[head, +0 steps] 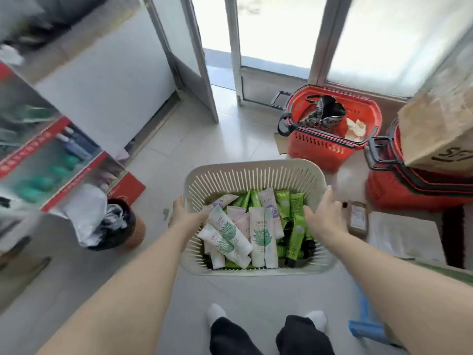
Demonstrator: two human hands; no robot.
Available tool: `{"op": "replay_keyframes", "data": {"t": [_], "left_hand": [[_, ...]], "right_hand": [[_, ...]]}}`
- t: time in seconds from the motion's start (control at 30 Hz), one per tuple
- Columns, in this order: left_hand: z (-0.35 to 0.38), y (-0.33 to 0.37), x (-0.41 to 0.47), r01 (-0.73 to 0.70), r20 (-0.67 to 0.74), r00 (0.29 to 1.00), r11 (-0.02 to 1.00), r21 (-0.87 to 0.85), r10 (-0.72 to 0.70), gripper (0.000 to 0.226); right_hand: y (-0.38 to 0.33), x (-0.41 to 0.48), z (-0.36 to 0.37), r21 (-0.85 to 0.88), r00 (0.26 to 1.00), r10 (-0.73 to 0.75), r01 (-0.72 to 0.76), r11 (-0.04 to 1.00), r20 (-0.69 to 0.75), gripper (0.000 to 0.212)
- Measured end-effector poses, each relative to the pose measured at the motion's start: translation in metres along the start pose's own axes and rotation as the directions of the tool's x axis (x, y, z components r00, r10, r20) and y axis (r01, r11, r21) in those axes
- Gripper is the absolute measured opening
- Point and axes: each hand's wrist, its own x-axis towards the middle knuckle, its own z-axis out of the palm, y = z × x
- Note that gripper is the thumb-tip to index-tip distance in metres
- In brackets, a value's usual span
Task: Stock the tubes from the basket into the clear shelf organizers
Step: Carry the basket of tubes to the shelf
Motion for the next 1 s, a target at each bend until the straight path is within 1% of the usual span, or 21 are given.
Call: {"op": "replay_keyframes", "data": {"t": [0.03,0.1,0.17,0.23,0.33,0.43,0.5,0.6,0.7,0.8,0.87,0.93,1.0], "left_hand": [[-0.027,-0.014,0.005,0.014,-0.035,0.999,1.000,-0.020,-0.015,0.105],[-0.079,-0.041,0.015,0.043,-0.106,0.993,0.997,-0.070,-0.051,0.095],[-0.129,-0.070,0.022,0.074,-0.146,0.985,0.988,-0.137,-0.094,0.088],[-0.176,-0.098,0.025,0.115,-0.194,0.969,0.976,-0.182,-0.151,0.081],[-0.235,-0.138,0.022,0.151,-0.282,0.931,0.949,-0.278,-0.231,0.071],[-0.282,-0.173,0.015,0.164,-0.381,0.871,0.914,-0.370,-0.310,0.063],[-0.307,-0.192,0.008,0.170,-0.438,0.821,0.890,-0.422,-0.365,0.063],[-0.340,-0.215,0.002,0.185,-0.481,0.755,0.849,-0.495,-0.445,0.071],[-0.367,-0.228,-0.001,0.198,-0.511,0.678,0.801,-0.565,-0.528,0.070],[-0.397,-0.236,0.000,0.187,-0.515,0.625,0.753,-0.631,-0.587,0.069],[-0.417,-0.240,0.000,0.169,-0.523,0.584,0.723,-0.670,-0.621,0.065],[-0.436,-0.246,0.000,0.149,-0.531,0.543,0.697,-0.701,-0.651,0.062],[-0.455,-0.253,0.000,0.121,-0.531,0.510,0.667,-0.735,-0.677,0.060]], "right_hand": [[-0.022,-0.008,0.018,-0.027,0.999,-0.035,0.035,0.999,0.025,0.079],[-0.064,-0.025,0.055,-0.057,0.991,-0.110,0.114,0.992,0.070,0.075],[-0.103,-0.043,0.092,-0.070,0.976,-0.175,0.185,0.980,0.131,0.071],[-0.138,-0.061,0.128,-0.096,0.951,-0.235,0.258,0.961,0.202,0.073],[-0.186,-0.087,0.179,-0.117,0.905,-0.284,0.334,0.935,0.317,0.074],[-0.230,-0.109,0.225,-0.139,0.838,-0.361,0.448,0.883,0.408,0.073],[-0.258,-0.121,0.252,-0.151,0.791,-0.387,0.507,0.849,0.474,0.075],[-0.299,-0.136,0.291,-0.143,0.715,-0.430,0.588,0.796,0.551,0.072],[-0.339,-0.149,0.326,-0.141,0.643,-0.476,0.671,0.728,0.600,0.061],[-0.380,-0.164,0.357,-0.143,0.586,-0.473,0.714,0.686,0.658,0.055],[-0.407,-0.175,0.377,-0.144,0.538,-0.481,0.756,0.638,0.693,0.060],[-0.433,-0.188,0.396,-0.147,0.481,-0.498,0.809,0.569,0.722,0.068],[-0.457,-0.203,0.416,-0.115,0.419,-0.515,0.846,0.521,0.748,0.070]]}}
